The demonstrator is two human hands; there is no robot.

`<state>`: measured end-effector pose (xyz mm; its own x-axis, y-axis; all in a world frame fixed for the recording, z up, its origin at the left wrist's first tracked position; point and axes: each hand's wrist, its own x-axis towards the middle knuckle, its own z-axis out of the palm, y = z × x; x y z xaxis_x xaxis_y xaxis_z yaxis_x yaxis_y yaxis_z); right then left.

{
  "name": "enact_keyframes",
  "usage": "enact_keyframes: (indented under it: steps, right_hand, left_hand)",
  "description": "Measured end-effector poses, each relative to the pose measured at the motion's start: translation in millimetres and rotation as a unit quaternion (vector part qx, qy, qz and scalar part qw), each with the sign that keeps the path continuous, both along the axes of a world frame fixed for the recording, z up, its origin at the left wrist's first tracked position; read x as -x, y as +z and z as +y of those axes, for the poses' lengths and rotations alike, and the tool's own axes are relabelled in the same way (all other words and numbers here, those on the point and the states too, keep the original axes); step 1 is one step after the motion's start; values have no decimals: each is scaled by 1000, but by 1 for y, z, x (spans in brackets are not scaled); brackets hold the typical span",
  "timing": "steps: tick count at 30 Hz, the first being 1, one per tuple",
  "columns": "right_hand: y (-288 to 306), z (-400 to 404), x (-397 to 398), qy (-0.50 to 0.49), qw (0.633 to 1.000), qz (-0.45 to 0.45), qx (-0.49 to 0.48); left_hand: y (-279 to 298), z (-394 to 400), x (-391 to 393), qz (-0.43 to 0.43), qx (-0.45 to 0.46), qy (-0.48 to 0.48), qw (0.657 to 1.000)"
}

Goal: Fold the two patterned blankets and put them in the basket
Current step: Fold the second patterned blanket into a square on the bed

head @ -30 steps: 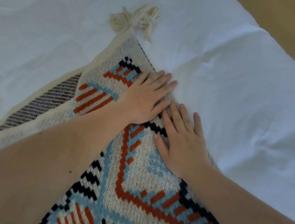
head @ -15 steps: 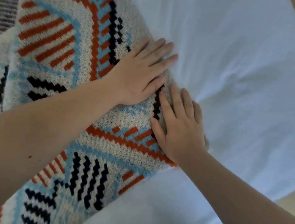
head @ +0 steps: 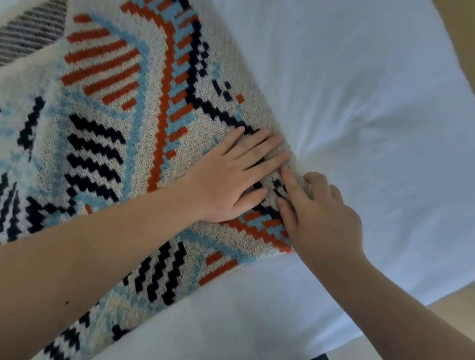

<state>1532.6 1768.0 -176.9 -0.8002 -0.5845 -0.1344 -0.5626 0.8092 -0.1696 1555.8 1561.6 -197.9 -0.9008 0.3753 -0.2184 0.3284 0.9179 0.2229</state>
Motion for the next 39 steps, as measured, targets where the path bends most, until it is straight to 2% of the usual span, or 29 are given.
enact_keyframes:
  steps: [5, 10, 14, 17, 19, 21, 23, 24, 26, 28, 33, 36, 39]
  right_hand:
    - [19, 46, -11, 5, 998, -16, -60]
    - [29, 99, -31, -28, 989, -74, -121]
    - [38, 140, -37, -56, 983, -111, -135]
    - [40, 166, -39, -55, 987, -108, -105]
    - [35, 170, -42, -59, 981, -103, -156]
    - [33, 151, -40, -57, 978, -67, -187]
    - [38, 104, -32, -26, 992, 2, -123]
    - [42, 71, -28, 9, 997, 30, -68]
    - [50, -3, -12, 106, 994, 30, 16]
    - [41, -65, 4, 191, 981, 23, 36]
    - [27, -183, 38, 262, 963, -6, -55]
    - [15, -203, 44, 275, 954, -29, -119]
    - [6, -205, 46, 281, 948, -39, -143]
  left_hand:
    - [0, 40, -16, -26, -16, -34, 999]
    - [1, 96, -31, -46, -57, -56, 996]
    - [4, 141, -39, -64, -92, -66, 992]
    - [8, 150, -48, -60, -79, -91, 991]
    - [11, 134, -57, -62, -59, -67, 994]
    - [14, 103, -64, -49, -46, -25, 997]
    - [16, 58, -66, -25, -38, 48, 998]
    - [18, 33, -65, -11, -27, 95, 995]
    - [25, -18, -58, 13, 14, 175, 984]
    - [31, -65, -50, 2, 58, 209, 976]
    - [30, -132, -37, -25, 76, 242, 967]
    - [21, -149, -40, -60, 114, 244, 961]
    - [18, -149, -40, -27, 107, 246, 963]
